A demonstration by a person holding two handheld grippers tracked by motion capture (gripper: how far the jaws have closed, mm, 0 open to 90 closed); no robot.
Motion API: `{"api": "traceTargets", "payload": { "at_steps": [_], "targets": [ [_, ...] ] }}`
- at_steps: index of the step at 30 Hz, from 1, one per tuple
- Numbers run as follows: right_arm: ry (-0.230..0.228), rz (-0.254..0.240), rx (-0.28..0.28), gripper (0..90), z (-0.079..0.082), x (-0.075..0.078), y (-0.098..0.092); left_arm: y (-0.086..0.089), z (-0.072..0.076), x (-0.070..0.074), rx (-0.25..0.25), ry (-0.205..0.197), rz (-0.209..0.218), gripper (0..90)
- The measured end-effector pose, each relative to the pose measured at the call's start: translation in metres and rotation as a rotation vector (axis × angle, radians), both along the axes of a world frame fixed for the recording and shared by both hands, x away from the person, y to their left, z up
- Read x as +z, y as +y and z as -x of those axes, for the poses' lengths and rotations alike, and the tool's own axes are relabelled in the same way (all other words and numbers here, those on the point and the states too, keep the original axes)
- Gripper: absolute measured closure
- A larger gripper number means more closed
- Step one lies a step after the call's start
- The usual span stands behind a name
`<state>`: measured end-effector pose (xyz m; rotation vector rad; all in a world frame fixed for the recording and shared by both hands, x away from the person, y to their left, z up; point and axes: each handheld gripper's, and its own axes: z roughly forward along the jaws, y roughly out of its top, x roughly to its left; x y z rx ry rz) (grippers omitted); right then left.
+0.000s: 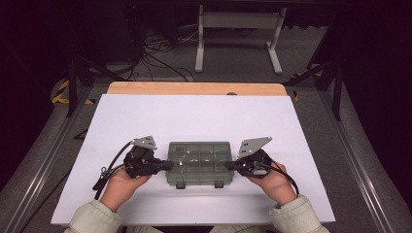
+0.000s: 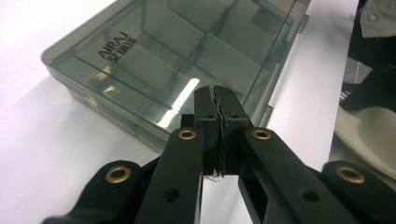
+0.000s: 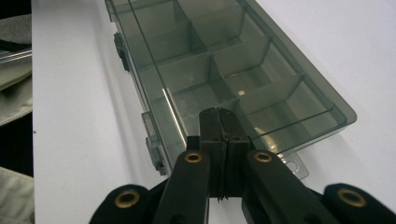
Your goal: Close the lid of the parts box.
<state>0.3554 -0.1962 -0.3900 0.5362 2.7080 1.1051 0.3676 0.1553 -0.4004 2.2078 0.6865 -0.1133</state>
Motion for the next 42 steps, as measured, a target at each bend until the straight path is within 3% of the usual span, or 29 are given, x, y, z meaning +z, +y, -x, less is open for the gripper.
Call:
{"api": "traceTargets", "payload": {
  "at_steps": [8, 16, 27, 36, 40, 42],
  "targets": [
    [0.031, 0.026, 0.016, 90.0, 0.000, -0.003, 0.002, -0.006, 0.000, -0.004, -0.034, 0.020, -0.041, 88.8],
    [0.045, 0.055, 0.030, 90.0, 0.000, -0.007, 0.005, -0.009, 0.000, -0.006, -0.043, 0.013, -0.075, 89.1],
    [0.031, 0.059, 0.023, 88.9, 0.002, -0.008, 0.006, -0.009, 0.002, -0.010, -0.054, -0.002, -0.063, 89.7],
    [0.030, 0.042, 0.027, 88.9, 0.002, -0.010, 0.004, -0.005, 0.005, -0.015, -0.053, -0.039, -0.024, 89.7],
    [0.027, 0.041, 0.026, 88.9, 0.002, -0.011, 0.004, -0.006, 0.009, -0.016, -0.061, -0.086, -0.032, 89.6],
    [0.024, 0.030, 0.028, 88.9, 0.003, -0.012, 0.003, -0.005, 0.009, -0.016, -0.055, -0.082, -0.027, 89.6]
  ]
}}
